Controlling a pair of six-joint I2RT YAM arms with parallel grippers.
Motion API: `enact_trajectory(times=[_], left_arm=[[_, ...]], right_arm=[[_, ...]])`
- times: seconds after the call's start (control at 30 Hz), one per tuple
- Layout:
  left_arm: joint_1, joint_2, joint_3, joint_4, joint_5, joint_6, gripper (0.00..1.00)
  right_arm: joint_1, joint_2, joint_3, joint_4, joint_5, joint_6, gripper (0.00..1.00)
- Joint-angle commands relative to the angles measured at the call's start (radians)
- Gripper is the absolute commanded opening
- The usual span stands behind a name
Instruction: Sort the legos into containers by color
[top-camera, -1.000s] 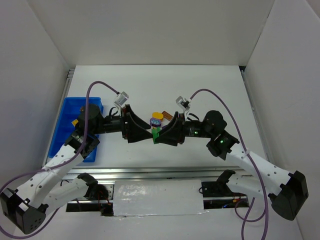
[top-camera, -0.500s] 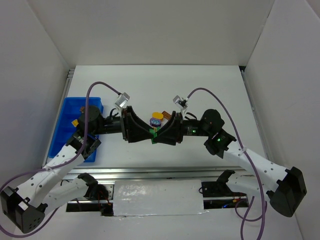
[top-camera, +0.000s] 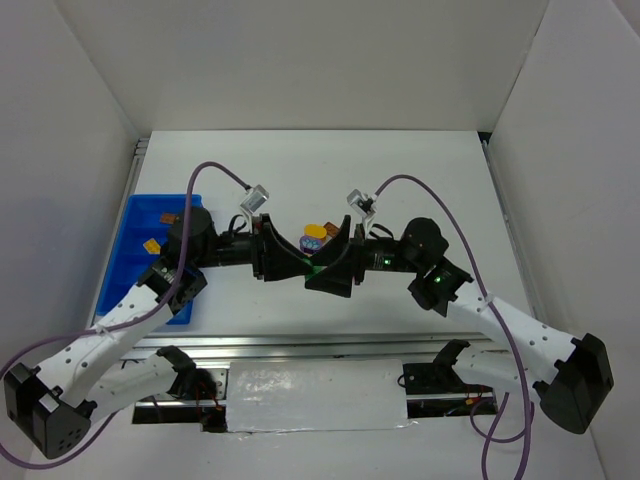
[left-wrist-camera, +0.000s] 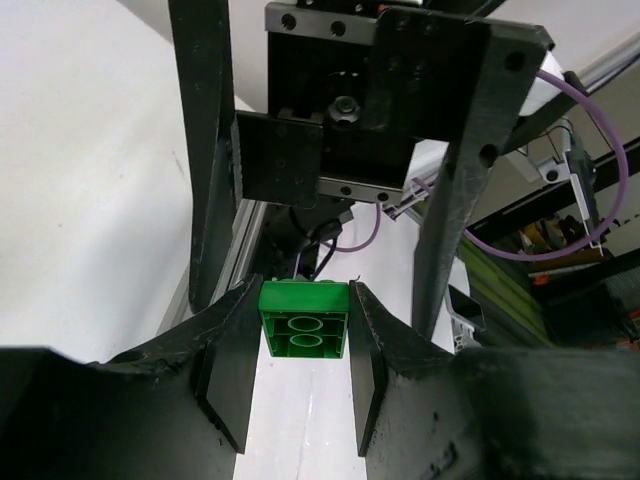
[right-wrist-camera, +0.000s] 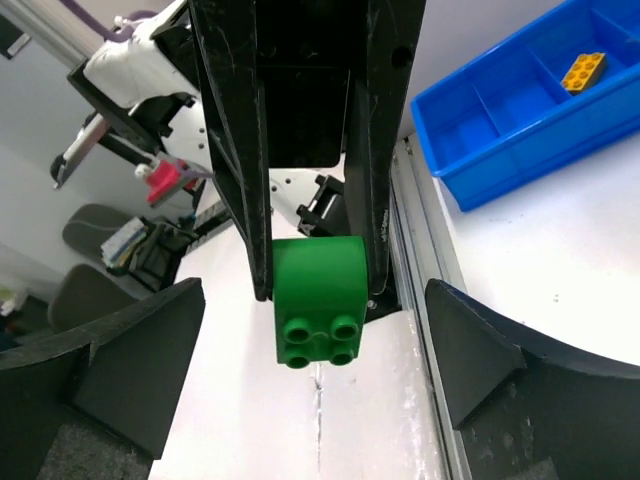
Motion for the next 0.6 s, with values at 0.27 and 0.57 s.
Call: enact_trajectory(times=[0.27,0.57], left_arm=[[0.127,-0.040,0.168,-0.324,-0.331,0.116,0.00],[0.811,0.068,0.138,-0.657,-0.633,0.026,0.00]], right_arm=[[-0.014,-0.084,-0.028,-0.097,0.173,-0.103,1.00],[-0.076,-0.145,-0.042,-0.276,0.371,-0.134,1.00]])
